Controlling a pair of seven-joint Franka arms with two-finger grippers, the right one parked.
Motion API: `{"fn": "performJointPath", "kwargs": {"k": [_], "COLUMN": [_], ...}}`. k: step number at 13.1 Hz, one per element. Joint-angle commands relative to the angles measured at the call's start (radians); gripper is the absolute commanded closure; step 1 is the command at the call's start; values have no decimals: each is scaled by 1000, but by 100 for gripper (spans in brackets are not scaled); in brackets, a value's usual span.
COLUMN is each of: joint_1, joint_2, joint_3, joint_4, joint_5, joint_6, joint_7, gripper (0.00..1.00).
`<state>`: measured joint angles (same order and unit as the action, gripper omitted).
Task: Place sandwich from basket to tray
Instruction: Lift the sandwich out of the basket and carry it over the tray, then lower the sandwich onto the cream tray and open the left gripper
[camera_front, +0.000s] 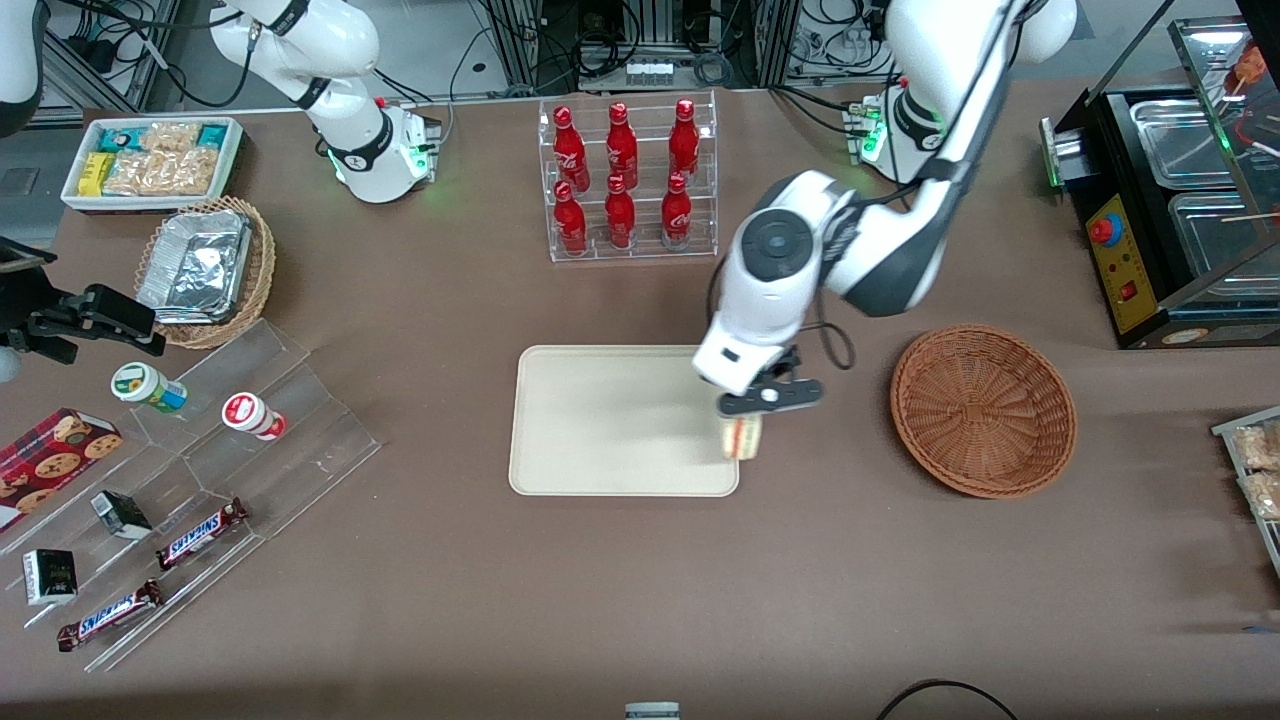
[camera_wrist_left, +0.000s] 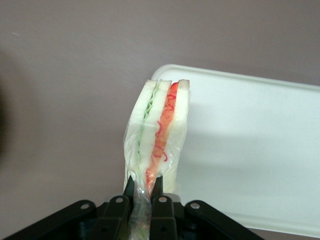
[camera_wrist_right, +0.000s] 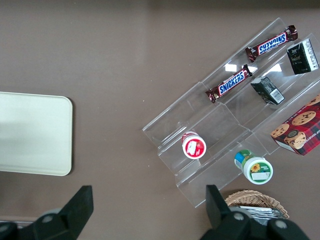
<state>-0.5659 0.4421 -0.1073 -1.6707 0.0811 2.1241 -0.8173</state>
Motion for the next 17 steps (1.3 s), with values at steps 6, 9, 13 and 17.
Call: {"fn": "performJointPath", "kwargs": {"k": [6, 9, 13, 17], "joint_1": [-120, -120, -121, -106], "joint_2": [188, 213, 228, 189], "joint_3": [17, 18, 18, 26], "joint_4": [86, 85, 86, 86], "joint_5": [58, 66, 66, 66], "joint_6": [112, 161, 178, 160], "joint_7": [-94, -98, -98, -98], "gripper": [100, 100, 62, 0]}}
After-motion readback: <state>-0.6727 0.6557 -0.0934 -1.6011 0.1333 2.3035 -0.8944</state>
